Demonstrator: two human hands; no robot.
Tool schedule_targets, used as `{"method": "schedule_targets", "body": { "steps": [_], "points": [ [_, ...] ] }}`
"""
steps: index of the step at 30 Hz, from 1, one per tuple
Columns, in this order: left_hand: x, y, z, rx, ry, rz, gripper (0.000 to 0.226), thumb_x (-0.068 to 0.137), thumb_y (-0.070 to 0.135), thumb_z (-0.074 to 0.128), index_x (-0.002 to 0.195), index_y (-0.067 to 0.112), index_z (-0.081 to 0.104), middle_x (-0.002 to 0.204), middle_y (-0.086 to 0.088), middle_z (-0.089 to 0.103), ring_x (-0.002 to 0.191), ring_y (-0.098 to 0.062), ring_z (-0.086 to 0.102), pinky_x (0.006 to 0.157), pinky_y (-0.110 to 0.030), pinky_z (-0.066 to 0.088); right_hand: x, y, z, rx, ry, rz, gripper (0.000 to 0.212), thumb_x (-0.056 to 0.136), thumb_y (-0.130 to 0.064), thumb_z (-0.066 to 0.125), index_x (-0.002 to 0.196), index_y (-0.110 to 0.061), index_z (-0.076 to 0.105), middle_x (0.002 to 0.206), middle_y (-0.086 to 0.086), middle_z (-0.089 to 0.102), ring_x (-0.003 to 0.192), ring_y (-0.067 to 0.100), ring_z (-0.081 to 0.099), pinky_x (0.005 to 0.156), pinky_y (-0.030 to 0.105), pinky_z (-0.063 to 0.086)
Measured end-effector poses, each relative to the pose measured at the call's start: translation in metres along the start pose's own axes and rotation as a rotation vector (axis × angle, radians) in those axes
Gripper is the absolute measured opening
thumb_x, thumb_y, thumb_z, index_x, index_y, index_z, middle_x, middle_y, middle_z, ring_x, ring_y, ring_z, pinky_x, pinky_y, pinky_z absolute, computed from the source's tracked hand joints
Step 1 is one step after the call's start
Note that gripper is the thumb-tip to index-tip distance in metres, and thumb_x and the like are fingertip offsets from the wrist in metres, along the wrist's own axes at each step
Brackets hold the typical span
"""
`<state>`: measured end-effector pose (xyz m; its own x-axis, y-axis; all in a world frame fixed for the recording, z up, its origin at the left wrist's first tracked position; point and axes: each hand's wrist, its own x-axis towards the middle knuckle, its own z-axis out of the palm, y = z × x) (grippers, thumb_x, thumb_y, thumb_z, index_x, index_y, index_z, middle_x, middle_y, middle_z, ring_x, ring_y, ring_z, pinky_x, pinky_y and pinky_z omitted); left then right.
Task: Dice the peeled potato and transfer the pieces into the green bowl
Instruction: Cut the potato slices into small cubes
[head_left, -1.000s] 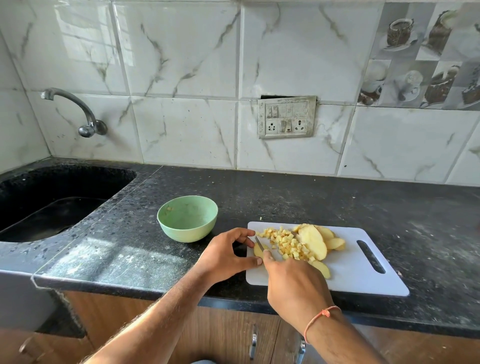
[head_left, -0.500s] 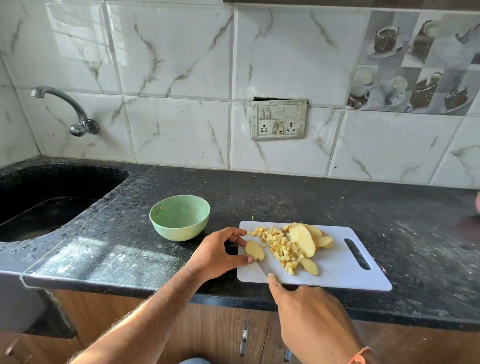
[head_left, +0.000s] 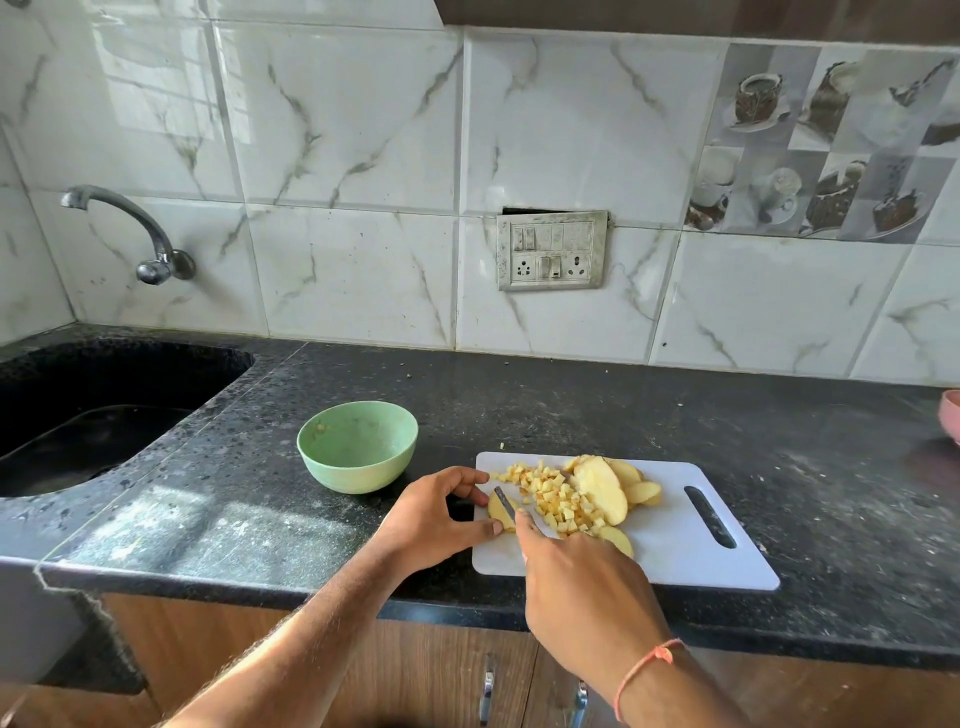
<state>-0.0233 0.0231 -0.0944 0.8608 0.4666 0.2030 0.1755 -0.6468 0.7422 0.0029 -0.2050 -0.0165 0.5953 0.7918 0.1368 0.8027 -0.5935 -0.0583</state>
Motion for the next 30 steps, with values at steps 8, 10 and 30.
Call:
{"method": "schedule_targets", "body": {
  "steps": [8,10,30],
  "points": [
    [0.002,-0.001,0.0,-0.015,-0.013,-0.008,0.067,0.073,0.051,0.092,0.133,0.039,0.064,0.105,0.034,0.071,0.108,0.017,0.06,0.091,-0.011,0.045,0.02,-0.009,0.01,-0.06,-0.077,0.026,0.071,0.099,-0.011,0.044,0.164,-0.025,0.019,0.107,0.01,0.067,0.099,0.03,0.064,0.068,0.037,0.043],
    [0.002,-0.001,0.0,-0.021,-0.018,-0.009,0.067,0.073,0.052,0.093,0.132,0.04,0.063,0.105,0.033,0.071,0.108,0.017,0.06,0.092,-0.011,0.045,0.023,-0.006,0.011,-0.057,-0.086,0.028,0.07,0.1,-0.011,0.043,0.164,-0.026,0.018,0.108,0.009,0.067,0.1,0.03,0.063,0.068,0.037,0.042],
    [0.004,0.007,-0.004,-0.012,-0.026,-0.032,0.07,0.07,0.047,0.096,0.131,0.04,0.062,0.104,0.012,0.067,0.096,-0.001,0.064,0.086,-0.022,0.052,-0.016,0.018,0.007,-0.054,-0.17,-0.033,0.068,0.106,-0.015,0.04,0.165,-0.029,0.008,0.095,0.009,0.061,0.077,0.025,0.048,0.068,0.038,0.045]
  ]
}}
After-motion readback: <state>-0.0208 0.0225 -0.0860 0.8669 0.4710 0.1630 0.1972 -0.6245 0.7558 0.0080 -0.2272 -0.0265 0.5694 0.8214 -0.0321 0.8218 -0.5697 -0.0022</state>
